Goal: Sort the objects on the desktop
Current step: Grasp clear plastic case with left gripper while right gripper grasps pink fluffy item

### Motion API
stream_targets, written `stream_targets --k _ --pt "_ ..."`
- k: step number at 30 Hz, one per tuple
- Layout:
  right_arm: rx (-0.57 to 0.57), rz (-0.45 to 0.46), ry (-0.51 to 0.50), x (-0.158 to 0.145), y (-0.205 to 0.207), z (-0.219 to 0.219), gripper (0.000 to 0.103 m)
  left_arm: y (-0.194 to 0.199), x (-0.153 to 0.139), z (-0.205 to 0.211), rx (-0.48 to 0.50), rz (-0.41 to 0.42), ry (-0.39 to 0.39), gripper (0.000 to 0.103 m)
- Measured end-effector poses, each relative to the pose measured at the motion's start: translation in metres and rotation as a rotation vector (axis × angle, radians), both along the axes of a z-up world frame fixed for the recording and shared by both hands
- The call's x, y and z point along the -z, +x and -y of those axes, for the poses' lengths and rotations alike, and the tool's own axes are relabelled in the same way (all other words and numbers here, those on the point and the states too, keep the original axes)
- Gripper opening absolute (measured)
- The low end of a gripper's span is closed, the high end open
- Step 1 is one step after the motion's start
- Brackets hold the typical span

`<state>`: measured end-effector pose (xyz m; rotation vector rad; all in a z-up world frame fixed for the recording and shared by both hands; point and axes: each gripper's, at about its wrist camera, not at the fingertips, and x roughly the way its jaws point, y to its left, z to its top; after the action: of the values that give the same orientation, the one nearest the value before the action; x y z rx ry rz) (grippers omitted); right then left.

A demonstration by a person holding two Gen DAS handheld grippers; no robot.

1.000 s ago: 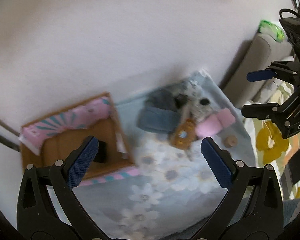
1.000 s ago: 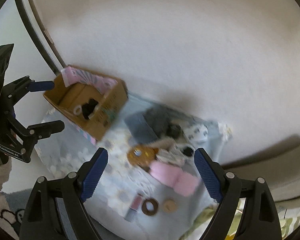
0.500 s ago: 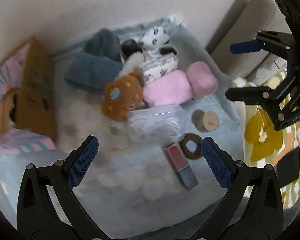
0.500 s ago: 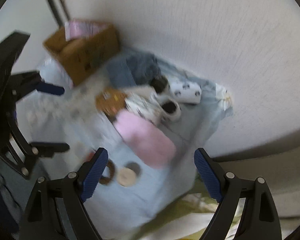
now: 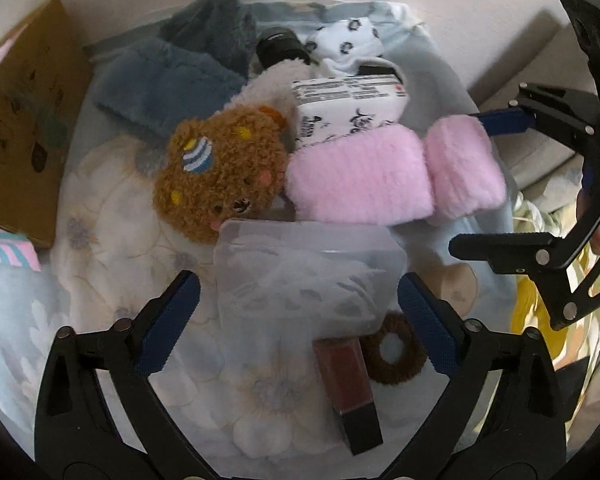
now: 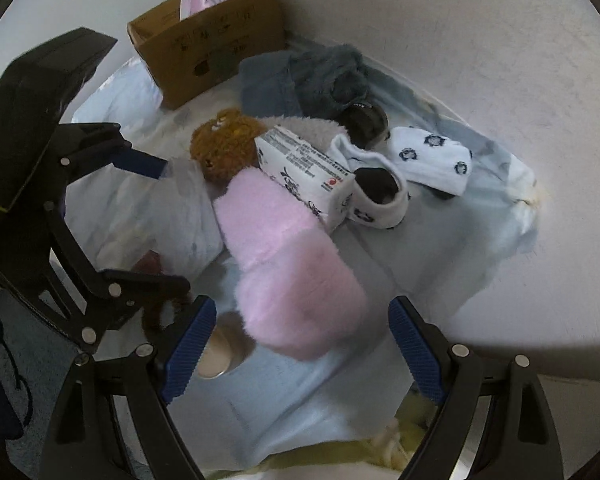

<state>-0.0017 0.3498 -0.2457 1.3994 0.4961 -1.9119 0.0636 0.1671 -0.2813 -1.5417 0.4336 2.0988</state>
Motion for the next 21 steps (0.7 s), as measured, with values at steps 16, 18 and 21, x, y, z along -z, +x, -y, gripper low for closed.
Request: stream_targets --k 16,18,21 --pt "0.027 0.005 -0.03 -0.006 0.001 -0.015 0.033 0.023 -0.025 0.016 0.014 -0.03 -0.01 0.081" --pt "0.049 -0.007 -0.041 -0.018 0.004 -0.018 0.032 0.028 -0.042 0.019 0.03 -0.047 -0.011 0.081" --pt "0.078 -0.021 -0.064 -0.04 0.006 -0.023 0.032 0.03 -0.067 0.028 0.042 -0.069 -0.009 0.081"
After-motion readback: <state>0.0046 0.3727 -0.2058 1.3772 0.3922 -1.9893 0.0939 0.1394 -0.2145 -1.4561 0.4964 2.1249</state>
